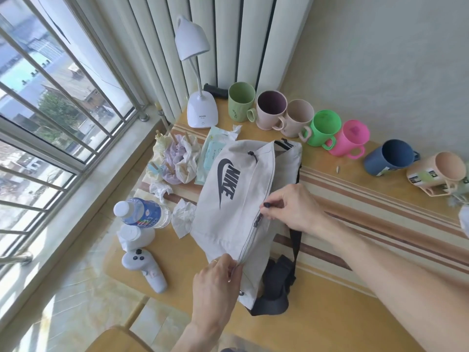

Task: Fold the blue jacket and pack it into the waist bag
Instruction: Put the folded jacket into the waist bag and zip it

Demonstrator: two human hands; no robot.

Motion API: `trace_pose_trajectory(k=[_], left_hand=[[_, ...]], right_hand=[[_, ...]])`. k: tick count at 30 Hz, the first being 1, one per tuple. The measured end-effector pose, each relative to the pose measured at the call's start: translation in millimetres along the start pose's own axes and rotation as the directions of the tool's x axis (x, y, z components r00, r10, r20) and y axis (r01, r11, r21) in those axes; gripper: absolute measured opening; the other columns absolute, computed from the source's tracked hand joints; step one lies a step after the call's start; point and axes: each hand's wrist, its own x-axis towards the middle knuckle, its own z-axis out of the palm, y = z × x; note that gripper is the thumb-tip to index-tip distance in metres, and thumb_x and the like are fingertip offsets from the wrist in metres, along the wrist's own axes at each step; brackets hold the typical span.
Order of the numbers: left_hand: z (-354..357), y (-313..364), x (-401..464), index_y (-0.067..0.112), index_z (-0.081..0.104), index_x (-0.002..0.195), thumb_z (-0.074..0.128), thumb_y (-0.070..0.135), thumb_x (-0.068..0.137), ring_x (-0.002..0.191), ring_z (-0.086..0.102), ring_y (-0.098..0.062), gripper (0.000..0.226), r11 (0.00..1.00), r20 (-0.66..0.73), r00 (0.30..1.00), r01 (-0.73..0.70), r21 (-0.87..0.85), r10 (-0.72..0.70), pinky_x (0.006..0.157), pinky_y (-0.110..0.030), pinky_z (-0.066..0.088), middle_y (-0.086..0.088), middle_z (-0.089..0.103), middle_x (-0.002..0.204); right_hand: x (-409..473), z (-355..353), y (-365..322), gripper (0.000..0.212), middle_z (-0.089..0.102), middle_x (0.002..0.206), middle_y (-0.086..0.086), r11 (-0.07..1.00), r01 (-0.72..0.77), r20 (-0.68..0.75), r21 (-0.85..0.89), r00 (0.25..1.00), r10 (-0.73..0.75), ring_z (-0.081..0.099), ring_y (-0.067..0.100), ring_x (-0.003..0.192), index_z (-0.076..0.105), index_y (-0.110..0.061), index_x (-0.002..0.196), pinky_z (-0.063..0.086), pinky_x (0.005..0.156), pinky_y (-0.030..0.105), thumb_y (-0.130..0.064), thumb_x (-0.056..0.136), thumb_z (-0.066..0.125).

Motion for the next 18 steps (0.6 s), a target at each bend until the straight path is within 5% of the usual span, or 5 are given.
trace_pose_trajectory(k=[11,14,16,18], left_hand=[[6,-12,3,0.022,0.052,0.063,0.087,0.023,0.076,0.044,0.056,-0.017,0.037,0.999,0.020,0.999,0.030,0.015,-0.030,0.040,-0.035,0.046,0.010,0.059,0.053],[8,-18,3,0.022,0.053,0.063,0.087,0.023,0.075,0.045,0.058,-0.018,0.036,0.999,0.038,0.999,0.033,0.041,-0.034,0.040,-0.037,0.047,0.008,0.060,0.053],[9,-20,1,0.022,0.052,0.063,0.087,0.024,0.075,0.044,0.057,-0.017,0.037,0.998,0.057,0.998,0.029,0.053,-0.032,0.040,-0.036,0.046,0.008,0.059,0.053],[9,-21,0,0.022,0.051,0.063,0.086,0.025,0.076,0.043,0.055,-0.016,0.038,0.998,0.066,0.997,0.032,0.056,-0.035,0.039,-0.034,0.045,0.009,0.058,0.053]], right_hand=[[92,-31,22,0.003,0.077,0.063,-0.001,0.991,-0.110,-0.084,-0.073,0.991,0.104,0.075,0.006,0.068,0.082,-0.014,0.076,0.061,0.081,0.033,-0.014,0.078,0.081],[109,-39,33,0.004,0.075,0.061,-0.001,0.984,-0.162,-0.153,-0.078,0.977,0.149,0.075,0.008,0.070,0.081,-0.012,0.078,0.054,0.090,0.019,-0.016,0.079,0.080],[120,-48,43,0.007,0.070,0.058,-0.006,0.973,-0.228,-0.220,-0.024,0.951,0.217,0.067,-0.008,0.055,0.081,-0.010,0.084,0.046,0.092,0.006,-0.017,0.082,0.079],[127,-58,51,0.009,0.072,0.062,-0.004,0.957,-0.290,-0.281,0.000,0.918,0.279,0.061,-0.013,0.046,0.081,-0.010,0.086,0.049,0.067,0.003,-0.018,0.084,0.078]])
